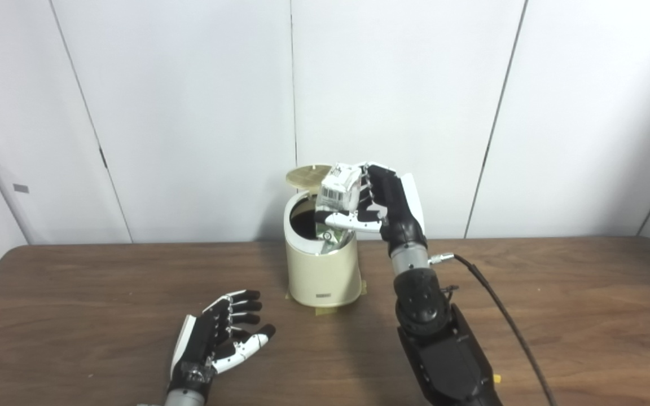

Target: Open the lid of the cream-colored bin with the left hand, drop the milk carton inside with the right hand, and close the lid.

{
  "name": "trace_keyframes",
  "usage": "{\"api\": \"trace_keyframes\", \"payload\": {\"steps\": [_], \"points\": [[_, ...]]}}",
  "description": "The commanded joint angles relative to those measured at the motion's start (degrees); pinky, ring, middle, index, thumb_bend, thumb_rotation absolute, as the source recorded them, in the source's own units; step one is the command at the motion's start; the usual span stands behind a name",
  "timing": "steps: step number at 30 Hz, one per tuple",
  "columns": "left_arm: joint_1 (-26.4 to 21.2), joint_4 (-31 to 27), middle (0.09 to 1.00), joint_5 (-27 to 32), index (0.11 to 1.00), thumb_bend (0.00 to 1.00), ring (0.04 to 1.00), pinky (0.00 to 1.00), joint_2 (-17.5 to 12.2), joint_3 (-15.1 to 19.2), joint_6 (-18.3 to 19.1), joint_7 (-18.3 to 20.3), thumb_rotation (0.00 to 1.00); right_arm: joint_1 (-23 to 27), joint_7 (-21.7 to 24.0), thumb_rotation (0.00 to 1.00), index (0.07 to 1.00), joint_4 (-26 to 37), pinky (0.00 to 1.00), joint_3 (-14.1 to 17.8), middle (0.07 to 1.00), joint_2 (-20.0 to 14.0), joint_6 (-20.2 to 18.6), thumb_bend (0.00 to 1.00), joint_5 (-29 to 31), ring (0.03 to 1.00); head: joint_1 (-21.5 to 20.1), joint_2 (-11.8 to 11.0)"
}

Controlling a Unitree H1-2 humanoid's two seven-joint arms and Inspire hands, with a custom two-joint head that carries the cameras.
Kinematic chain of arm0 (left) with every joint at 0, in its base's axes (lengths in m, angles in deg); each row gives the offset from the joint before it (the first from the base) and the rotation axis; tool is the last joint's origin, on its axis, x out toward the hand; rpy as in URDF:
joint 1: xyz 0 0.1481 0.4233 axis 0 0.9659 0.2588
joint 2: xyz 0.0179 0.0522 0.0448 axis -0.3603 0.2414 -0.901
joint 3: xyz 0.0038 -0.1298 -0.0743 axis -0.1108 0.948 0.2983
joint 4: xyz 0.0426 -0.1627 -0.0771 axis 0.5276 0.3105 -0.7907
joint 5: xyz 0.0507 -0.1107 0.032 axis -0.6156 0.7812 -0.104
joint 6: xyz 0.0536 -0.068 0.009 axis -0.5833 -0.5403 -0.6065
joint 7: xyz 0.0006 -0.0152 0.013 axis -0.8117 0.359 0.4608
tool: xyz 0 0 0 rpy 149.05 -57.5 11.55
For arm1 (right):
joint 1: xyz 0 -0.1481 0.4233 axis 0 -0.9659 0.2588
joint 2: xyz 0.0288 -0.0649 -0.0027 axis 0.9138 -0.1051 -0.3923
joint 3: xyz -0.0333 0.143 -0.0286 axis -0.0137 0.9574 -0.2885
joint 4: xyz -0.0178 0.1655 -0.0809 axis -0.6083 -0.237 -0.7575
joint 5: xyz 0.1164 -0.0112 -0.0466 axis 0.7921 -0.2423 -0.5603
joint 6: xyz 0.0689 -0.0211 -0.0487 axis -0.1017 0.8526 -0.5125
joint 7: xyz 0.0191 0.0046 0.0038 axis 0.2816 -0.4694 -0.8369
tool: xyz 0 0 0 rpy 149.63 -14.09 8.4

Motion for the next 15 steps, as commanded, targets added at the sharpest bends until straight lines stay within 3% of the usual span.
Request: {"api": "trace_keyframes", "payload": {"steps": [1,15], "points": [[-0.9,-1.6,0.701,-0.5,0.722,0.63,0.654,0.56,-0.1,0.0,0.0,-0.4,0.10,4.6,-1.2,0.00,0.508,1.1,0.24,0.1,0.451,1.0,2.4,0.53,0.3,0.313,0.1,0.0],[-0.5,-2.3,0.713,-0.8,0.725,0.63,0.663,0.57,-0.2,-0.3,-0.1,-0.3,0.12,8.6,-3.6,0.00,0.508,-6.2,0.26,-0.2,0.451,2.2,4.1,0.53,-0.2,0.329,0.6,0.2]]}}
